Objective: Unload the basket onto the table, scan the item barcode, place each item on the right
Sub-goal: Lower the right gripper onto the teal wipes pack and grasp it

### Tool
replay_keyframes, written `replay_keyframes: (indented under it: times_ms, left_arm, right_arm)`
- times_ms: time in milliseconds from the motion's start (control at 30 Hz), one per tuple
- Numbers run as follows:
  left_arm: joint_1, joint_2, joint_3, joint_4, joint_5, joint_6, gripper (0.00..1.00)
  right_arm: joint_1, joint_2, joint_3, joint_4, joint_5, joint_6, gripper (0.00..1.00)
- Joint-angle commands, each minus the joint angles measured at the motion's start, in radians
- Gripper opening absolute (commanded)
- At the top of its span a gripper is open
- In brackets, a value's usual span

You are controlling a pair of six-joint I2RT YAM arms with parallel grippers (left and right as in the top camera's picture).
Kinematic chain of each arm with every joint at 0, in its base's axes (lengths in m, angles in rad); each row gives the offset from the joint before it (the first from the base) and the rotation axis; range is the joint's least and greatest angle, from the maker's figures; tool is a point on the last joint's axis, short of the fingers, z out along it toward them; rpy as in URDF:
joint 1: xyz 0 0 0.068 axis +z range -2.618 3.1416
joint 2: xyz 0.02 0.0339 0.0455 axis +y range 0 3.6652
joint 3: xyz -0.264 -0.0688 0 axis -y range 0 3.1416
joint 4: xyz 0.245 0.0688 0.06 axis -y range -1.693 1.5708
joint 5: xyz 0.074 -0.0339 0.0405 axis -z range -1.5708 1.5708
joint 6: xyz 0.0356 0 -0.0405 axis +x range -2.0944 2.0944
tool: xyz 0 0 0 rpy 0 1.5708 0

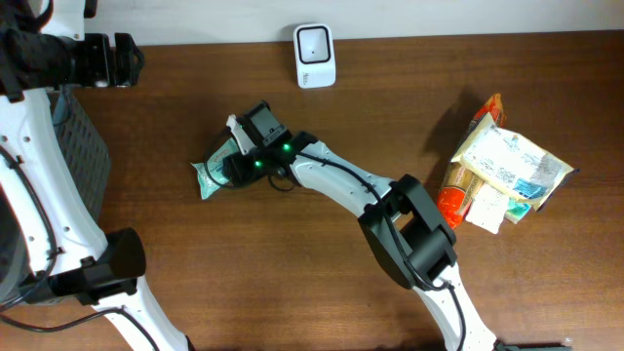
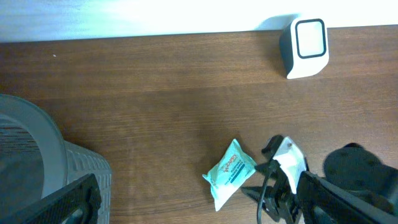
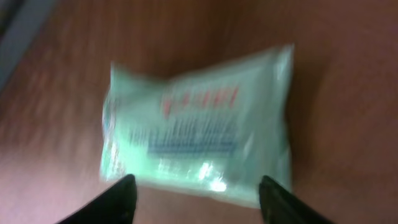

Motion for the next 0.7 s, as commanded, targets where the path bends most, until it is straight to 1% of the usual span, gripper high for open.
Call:
replay_keyframes:
  times_ms: [0,67,167,233,433,467,533,600,667]
  left_arm:
    - [0.003,-0.01,0.003,0.001,0.008,0.006,0.99]
    - [0.003,-0.01,0.003,0.001,0.008,0.005,0.99]
    - [0.003,-0.01,0.003,0.001,0.008,0.005,0.99]
    - [0.003,-0.01,0.003,0.001,0.008,0.005,0.99]
    - [0.003,-0.01,0.003,0.001,0.008,0.006,0.99]
    - [0.003,-0.01,0.003,0.001,0.008,0.005,0.99]
    - [0.003,-0.01,0.003,0.001,0.008,0.005,0.99]
    - [0.003,-0.01,0.003,0.001,0.008,0.006,0.99]
    - [0.003,-0.01,0.003,0.001,0.008,0.005,0.99]
  right_arm:
    - [-0.011,-0.034,0.028,0.08,0.146,-0.066,0.68]
    - [-0.03,-0.011,0.028,0.111,0.121,-0.068,0.69]
    - [-0.073,0.03,0.028,0.161,-0.076,-0.079,0.69]
    - [-0.077,0.048,0.028,0.164,-0.136,-0.079,0.69]
    - [-0.037,0.113,0.028,0.159,-0.073,-0.099,0.68]
    - [-0.027,0.116,0.028,0.156,-0.055,-0.123,0.65]
    - [-0.009,0.118,0.026,0.133,0.029,-0.132,0.64]
    - [0.011,0.143,0.024,0.113,0.101,-0.131,0.58]
    - [0.024,0.164,0.024,0.087,0.101,-0.131,0.52]
